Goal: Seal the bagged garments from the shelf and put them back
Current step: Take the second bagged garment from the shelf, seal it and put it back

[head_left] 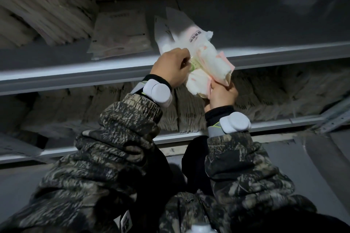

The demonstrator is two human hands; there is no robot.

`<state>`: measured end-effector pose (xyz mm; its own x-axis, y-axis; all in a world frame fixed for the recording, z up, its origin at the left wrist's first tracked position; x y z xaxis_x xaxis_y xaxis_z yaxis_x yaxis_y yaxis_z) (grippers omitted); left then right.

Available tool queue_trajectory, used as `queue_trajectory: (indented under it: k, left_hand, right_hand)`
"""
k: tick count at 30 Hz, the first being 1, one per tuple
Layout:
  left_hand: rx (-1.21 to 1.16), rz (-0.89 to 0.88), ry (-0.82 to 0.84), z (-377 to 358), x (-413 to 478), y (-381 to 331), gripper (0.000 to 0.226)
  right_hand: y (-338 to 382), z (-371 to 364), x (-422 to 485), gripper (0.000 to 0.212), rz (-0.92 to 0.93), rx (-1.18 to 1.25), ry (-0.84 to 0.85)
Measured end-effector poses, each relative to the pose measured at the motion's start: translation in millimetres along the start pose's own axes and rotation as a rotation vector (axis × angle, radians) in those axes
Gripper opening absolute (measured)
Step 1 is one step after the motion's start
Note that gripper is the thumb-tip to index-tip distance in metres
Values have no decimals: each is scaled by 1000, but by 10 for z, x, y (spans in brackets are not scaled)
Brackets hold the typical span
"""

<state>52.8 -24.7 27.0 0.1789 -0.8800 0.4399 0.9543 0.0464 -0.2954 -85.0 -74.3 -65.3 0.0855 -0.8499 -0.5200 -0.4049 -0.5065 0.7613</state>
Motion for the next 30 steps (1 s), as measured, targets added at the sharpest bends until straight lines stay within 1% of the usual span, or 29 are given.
queue_trajectory:
  k: [1,3,4,6,9,12,15,18,21,26,29,30]
  left_hand:
    - [-10,-21,10,-14,-1,-31,10]
    - [-28,-41,-23,-1,1,-70,9]
    - [-31,-35,-50,14,-2,-75,9]
    - [-11,16,-111,59,-3,-50,8]
    - [67,139,-169,154,36,30,9]
    - [117,211,-140,216,128,56,17]
    - [128,112,-117,229,218,-81,18]
    - [64,5,-100,195,229,-237,18]
    - [-9,-65,-91,128,173,-320,14]
    - [-58,-47,-142,106,111,-323,14]
    - [-59,6,-224,215,168,-251,17]
    - [-58,17,-244,245,190,-245,18]
  right_hand:
    - [3,2,7,44,2,-10,-4]
    - [17,11,13,44,9,-51,-5]
    - [23,17,14,38,20,-63,-8]
    - [61,10,-26,17,73,-80,21]
    - [118,-15,-72,23,230,-112,108]
    - [138,-47,-112,26,328,-157,162]
    - [162,-90,-159,30,381,-151,196]
    - [171,-121,-139,26,437,-204,214]
    - [192,-84,-107,22,451,-233,211]
    - [243,-53,-168,18,521,-280,205]
    - [243,-73,-247,29,472,-298,248]
    - [233,-73,-264,34,485,-327,260]
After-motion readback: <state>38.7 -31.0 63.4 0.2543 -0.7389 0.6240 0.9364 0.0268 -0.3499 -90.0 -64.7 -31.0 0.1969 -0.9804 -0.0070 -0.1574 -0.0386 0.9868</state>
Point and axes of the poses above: each hand's wrist, its own x-axis towards the middle knuckle, its own z-axis out of the back of the hand, y = z × x, the point moved 5 cm from there along x, towards the middle knuckle, and after that the axes turned 8 degrees about -z, right-handed, at the moved point
